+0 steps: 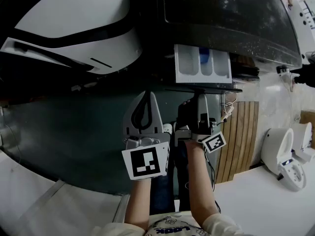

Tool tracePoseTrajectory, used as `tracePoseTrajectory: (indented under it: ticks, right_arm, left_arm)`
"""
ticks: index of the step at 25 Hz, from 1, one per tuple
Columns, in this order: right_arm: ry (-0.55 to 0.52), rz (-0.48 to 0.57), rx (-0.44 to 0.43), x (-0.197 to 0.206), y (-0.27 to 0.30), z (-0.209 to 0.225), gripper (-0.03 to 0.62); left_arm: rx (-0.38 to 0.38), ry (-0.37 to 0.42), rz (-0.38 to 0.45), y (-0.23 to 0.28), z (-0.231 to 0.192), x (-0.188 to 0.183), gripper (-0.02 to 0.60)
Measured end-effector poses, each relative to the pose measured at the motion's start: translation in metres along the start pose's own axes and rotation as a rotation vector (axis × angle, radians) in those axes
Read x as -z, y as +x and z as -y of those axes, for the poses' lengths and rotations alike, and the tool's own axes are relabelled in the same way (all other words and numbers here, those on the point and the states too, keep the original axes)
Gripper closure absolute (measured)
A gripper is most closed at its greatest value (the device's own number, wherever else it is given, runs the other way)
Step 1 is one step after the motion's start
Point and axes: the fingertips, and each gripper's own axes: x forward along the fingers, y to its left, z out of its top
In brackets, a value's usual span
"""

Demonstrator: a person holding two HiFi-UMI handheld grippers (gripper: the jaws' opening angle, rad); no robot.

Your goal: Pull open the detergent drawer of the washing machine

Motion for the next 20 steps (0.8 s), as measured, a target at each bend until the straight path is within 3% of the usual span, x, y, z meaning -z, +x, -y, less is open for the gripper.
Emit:
tracePoseTrajectory:
  ticks: [10, 20]
  right_arm:
    - [-0.002, 0.006, -0.002, 0.003, -0.019, -0.011, 0.466]
    - [0.028, 0.005, -0.003, 0.007, -0.039, -0.018, 0.466]
  left_arm:
    - [0.009, 0.007, -0.005, -0.014, 0.002, 0.004, 0.568]
    - [-0.031, 0.0, -0.003, -0.044, 0.005, 0.011, 0.568]
